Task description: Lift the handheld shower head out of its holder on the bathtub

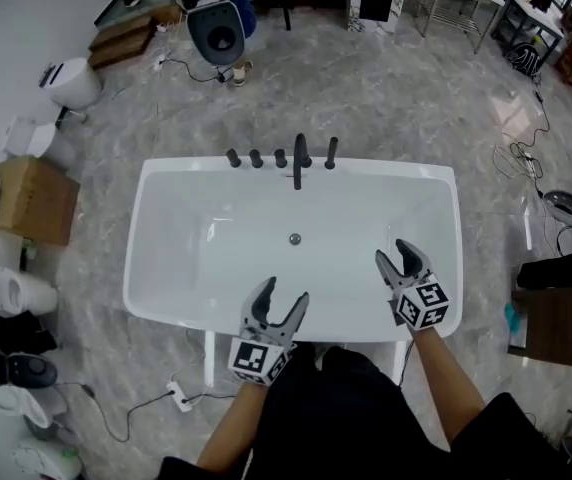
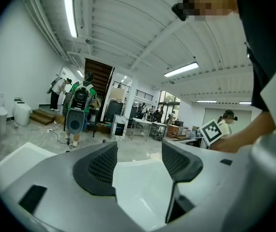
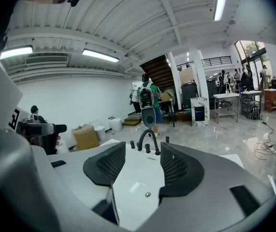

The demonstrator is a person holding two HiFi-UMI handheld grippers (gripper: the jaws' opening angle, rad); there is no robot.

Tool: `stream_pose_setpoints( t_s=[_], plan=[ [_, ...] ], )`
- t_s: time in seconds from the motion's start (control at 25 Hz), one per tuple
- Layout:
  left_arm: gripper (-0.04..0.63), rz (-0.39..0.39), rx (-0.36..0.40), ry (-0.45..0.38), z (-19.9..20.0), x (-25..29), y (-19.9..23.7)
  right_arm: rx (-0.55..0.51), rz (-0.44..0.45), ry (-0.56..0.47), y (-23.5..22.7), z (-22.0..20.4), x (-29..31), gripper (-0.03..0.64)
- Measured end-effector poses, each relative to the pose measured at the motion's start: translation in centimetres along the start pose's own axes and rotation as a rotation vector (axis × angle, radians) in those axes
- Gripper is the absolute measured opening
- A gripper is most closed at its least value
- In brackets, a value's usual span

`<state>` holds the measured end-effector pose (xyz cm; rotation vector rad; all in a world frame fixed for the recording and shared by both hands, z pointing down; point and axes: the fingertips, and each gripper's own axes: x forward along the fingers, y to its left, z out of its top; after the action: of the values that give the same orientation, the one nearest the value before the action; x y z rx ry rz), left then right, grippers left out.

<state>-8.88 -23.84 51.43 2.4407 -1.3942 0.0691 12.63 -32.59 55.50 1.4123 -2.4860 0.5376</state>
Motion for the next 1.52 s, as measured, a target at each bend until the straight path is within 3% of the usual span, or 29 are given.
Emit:
stream_pose_setpoints(
  t_s=[0.68, 1.52],
  plan=[
    [0.27, -0.022, -0.025, -0.019, 0.2, 8.7, 4.5, -0.014, 0.01, 0.065, -4.9, -1.7, 16.0, 0.201],
    [0.27, -0.006, -0.048, -0.038, -3.1, 16.8, 8.4, -0.049, 0.007, 0.101, -12.1, -5.1, 31.9, 0.202]
  ],
)
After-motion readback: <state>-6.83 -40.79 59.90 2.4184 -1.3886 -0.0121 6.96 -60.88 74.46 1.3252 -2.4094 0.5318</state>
